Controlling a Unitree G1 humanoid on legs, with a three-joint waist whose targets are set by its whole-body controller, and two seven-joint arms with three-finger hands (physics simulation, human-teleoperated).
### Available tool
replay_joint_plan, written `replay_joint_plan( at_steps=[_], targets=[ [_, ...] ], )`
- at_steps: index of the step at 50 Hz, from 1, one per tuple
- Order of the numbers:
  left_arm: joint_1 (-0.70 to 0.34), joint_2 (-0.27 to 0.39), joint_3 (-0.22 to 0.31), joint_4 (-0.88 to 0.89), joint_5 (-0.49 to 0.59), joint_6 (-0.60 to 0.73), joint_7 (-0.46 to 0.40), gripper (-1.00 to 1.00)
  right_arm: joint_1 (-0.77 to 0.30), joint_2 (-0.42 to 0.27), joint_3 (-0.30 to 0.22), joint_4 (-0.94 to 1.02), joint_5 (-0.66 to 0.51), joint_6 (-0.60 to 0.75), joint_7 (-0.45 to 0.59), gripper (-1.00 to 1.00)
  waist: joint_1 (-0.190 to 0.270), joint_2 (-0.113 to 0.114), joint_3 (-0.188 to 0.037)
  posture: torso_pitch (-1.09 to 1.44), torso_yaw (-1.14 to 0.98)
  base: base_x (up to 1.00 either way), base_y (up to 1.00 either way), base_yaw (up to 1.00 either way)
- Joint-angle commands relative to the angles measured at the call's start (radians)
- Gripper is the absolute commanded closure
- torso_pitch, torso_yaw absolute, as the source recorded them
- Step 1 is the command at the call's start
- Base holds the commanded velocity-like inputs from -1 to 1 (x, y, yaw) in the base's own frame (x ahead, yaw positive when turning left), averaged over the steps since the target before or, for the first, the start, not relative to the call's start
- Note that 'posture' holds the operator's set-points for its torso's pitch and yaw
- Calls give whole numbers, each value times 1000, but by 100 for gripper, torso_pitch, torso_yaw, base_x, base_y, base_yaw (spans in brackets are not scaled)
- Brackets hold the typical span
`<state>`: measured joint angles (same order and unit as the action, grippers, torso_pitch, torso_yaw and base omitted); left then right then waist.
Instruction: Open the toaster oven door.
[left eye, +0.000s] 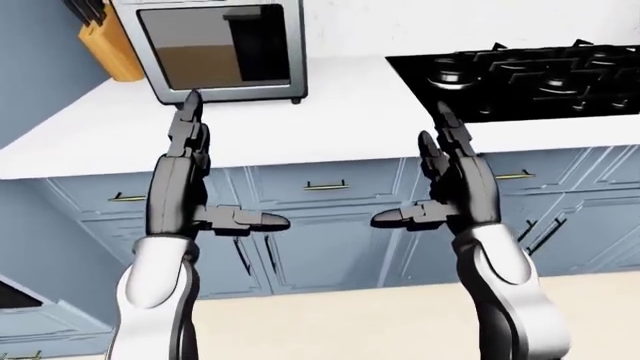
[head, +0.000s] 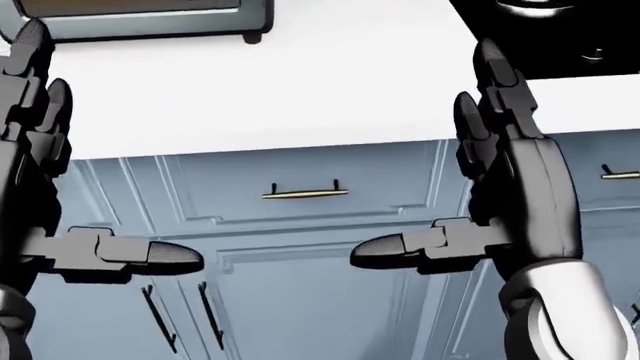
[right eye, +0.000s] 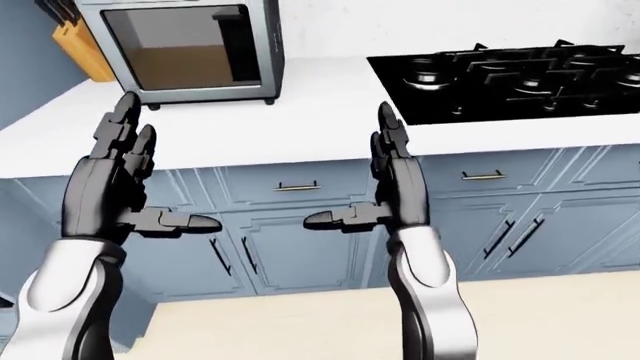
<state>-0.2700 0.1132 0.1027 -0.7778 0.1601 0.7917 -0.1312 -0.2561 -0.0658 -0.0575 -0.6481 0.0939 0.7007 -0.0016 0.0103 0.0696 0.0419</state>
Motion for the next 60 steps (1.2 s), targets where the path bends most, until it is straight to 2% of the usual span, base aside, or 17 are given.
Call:
replay_joint_plan(
  at_steps=[1,7,10,11,14,16,22,27,29,34,36,45,51,52,53,56,60],
  targets=[
    [-28,2,-7,-34,-1,-39,0,-100,-26,-8,-20,-44,-6,-39,-5,-100,-4,-2,-23,0,0,27,0,0],
    [-20,-3,-10,-30,-1,-50,2,-100,-19,-7,-22,-40,-4,-49,-3,-100,9,-63,-14,0,0,28,0,0],
    [-18,-4,-10,-37,0,-44,1,-100,-14,-6,-21,-36,-5,-57,-3,-100,13,-137,-34,0,0,28,0,0],
    [-18,-4,-10,-39,0,-42,1,-100,-13,-5,-20,-35,-5,-58,-2,-100,3,-117,-30,0,0,27,0,0],
    [-15,-5,-6,-46,-2,-37,0,-100,-14,-5,-16,-38,-8,-63,1,-100,-9,-121,5,0,0,17,2,0],
    [-16,-4,-4,-43,-3,-39,1,-100,-12,-3,-16,-30,-10,-70,1,-100,-5,-114,-37,0,0,0,6,0],
    [-17,-3,-5,-42,-4,-40,3,-100,-11,0,-21,-30,-1,-74,2,-100,-11,-35,-28,0,0,0,12,0],
    [-17,-3,-6,-44,-4,-37,3,-100,-10,-1,-22,-35,4,-68,-3,-100,18,-76,-48,0,0,0,44,13],
    [-15,-3,-7,-47,-3,-36,3,-100,-8,0,-22,-42,7,-62,-6,-100,29,24,-47,0,0,0,0,68],
    [-11,-4,-7,-47,-3,-40,2,-100,-9,-1,-23,-45,10,-58,-8,-100,21,-5,-38,0,0,0,14,56],
    [-11,-5,-8,-47,-3,-40,2,-100,-13,-1,-34,-52,21,-52,-13,-100,30,-68,-22,0,0,0,18,0],
    [-11,-6,-12,-47,0,-42,1,-100,-13,-14,-34,-41,23,-72,-24,-100,3,-43,-30,0,0,0,0,0],
    [-8,-7,-12,-46,2,-44,-1,-100,-14,-11,-38,-45,30,-67,-26,-100,13,-88,-24,0,0,0,1,0],
    [-12,-6,-13,-48,3,-38,-2,-100,-16,-11,-38,-40,30,-69,-27,-100,12,-100,-45,0,0,9,0,0],
    [-14,-6,-15,-50,4,-35,-2,-100,-16,-11,-38,-40,31,-68,-27,-100,9,-113,-24,0,0,9,0,0],
    [-17,-7,-18,-56,7,-28,-3,-100,-18,-15,-37,-45,27,-63,-27,-100,1,-78,-26,0,0,10,5,0],
    [-22,-6,-17,-67,9,-14,-6,-100,-16,-14,-38,-47,28,-67,-24,-100,-13,-126,-33,0,0,10,32,0]
  ],
)
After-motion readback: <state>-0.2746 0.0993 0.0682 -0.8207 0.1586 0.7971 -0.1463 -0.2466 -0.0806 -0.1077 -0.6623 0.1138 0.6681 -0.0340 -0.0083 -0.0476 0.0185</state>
